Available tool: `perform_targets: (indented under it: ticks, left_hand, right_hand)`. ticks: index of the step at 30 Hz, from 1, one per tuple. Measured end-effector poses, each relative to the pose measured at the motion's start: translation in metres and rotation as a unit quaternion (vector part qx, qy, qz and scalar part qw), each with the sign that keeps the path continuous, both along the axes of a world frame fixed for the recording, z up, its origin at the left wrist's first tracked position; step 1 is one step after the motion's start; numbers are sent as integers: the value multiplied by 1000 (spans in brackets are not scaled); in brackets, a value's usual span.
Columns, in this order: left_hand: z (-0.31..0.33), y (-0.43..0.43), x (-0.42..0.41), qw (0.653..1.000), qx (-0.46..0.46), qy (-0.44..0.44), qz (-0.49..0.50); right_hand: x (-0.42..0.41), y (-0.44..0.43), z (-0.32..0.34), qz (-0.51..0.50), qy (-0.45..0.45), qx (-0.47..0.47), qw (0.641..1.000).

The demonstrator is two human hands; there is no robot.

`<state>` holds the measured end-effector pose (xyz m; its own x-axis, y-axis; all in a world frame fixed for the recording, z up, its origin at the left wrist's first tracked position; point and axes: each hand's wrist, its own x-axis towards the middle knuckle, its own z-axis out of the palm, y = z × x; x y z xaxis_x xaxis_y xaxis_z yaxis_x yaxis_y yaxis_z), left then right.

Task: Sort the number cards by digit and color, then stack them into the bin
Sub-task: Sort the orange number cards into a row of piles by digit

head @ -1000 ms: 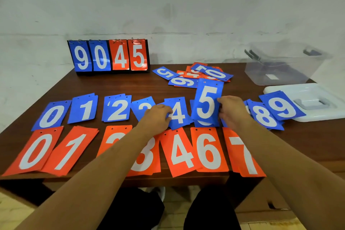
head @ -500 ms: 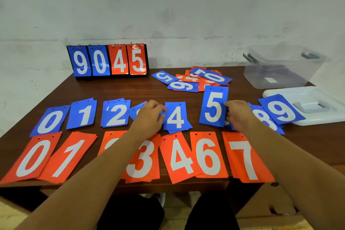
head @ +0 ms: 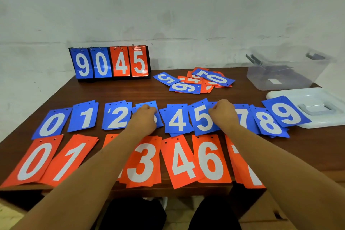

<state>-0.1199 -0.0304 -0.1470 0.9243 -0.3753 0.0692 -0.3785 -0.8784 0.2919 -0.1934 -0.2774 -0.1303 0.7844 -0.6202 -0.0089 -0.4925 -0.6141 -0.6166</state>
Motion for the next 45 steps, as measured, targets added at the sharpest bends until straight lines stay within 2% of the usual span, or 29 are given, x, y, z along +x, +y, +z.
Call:
perform_targets:
  ticks: [3,5,8,10,18,25,34,39,42,45]
  left_hand:
    - [2,-7,-8,996,-53,-70,-27]
    - [5,-16,-16,991,-75,-64,-89]
    - [7,-30,-24,984,-22,-4,-175]
    - [6,-35,-23,982,21,15,-188]
    - [6,-27,-12,981,36,51,-185]
    - [19,-37,4,983,-65,10,-170]
    - [25,-103,96,996,-18,-19,-89]
    - [7,-122,126,987,100,13,-125]
    - [0,-121,132,986,93,5,-140]
    - [0,-114,133,990,19,-26,-134]
  right_hand:
    - [-4,8,2,41,19,-97,994]
    - [-6,15,2,112,8,-140,984]
    - [-7,23,-2,223,56,-179,956]
    - [-9,22,-6,249,83,-183,947]
    - [-10,21,-10,249,51,-212,944]
    - [8,-5,7,208,-30,-154,965]
    - [97,-42,10,203,11,-152,967]
    - [138,-50,-6,266,48,-179,946]
    - [148,-55,-13,290,49,-261,920]
    - [144,-55,-14,343,28,-380,859]
